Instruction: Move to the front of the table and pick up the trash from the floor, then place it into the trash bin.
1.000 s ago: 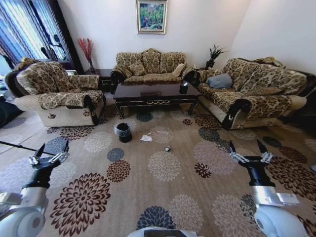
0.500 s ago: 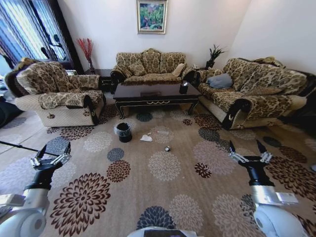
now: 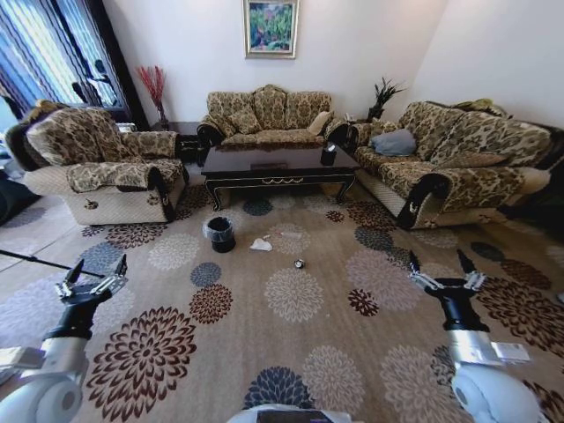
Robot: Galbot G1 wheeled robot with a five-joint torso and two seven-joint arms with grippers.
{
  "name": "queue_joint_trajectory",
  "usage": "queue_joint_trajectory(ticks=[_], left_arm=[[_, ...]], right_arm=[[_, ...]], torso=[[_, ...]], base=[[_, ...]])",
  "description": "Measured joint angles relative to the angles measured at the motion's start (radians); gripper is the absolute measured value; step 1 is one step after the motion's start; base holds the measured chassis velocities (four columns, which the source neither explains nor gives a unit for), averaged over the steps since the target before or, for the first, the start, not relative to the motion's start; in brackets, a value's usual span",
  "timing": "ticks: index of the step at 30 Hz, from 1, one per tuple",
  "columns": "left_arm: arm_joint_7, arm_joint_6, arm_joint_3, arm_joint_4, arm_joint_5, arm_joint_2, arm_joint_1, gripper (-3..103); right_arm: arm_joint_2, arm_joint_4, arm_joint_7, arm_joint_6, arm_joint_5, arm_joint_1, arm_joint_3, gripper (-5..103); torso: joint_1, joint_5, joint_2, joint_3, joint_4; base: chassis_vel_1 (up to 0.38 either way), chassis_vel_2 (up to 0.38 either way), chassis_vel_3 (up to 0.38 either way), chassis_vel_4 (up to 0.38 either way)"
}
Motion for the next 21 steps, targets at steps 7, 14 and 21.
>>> queue_joint_trajectory(ticks=[7, 14, 21], left_arm=[[0.002, -0.002, 0.001, 0.001, 0.0, 0.0, -0.005, 100], [0.003, -0.002, 0.001, 0.0, 0.002, -0.002, -0.005, 100], [0.004, -0.002, -0.005, -0.001, 0.002, -0.004, 0.004, 100]], right_arm=[[0.004, 0.006, 0.0, 0.0, 0.0, -0.007, 0.006, 100], [0.01, 0.011, 0.001, 0.0, -0.001, -0.013, 0.01, 100], [0.006, 0.011, 0.001, 0.0, -0.001, -0.007, 0.005, 100]], torso=[[-0.018, 0.0, -0.039, -0.021, 0.0], [-0.035, 0.0, -0.077, -0.043, -0.0001], [-0.048, 0.0, -0.107, -0.06, 0.0]], base=[[0.0, 0.0, 0.0, 0.0], [0.0, 0.0, 0.0, 0.0], [0.0, 0.0, 0.0, 0.0]])
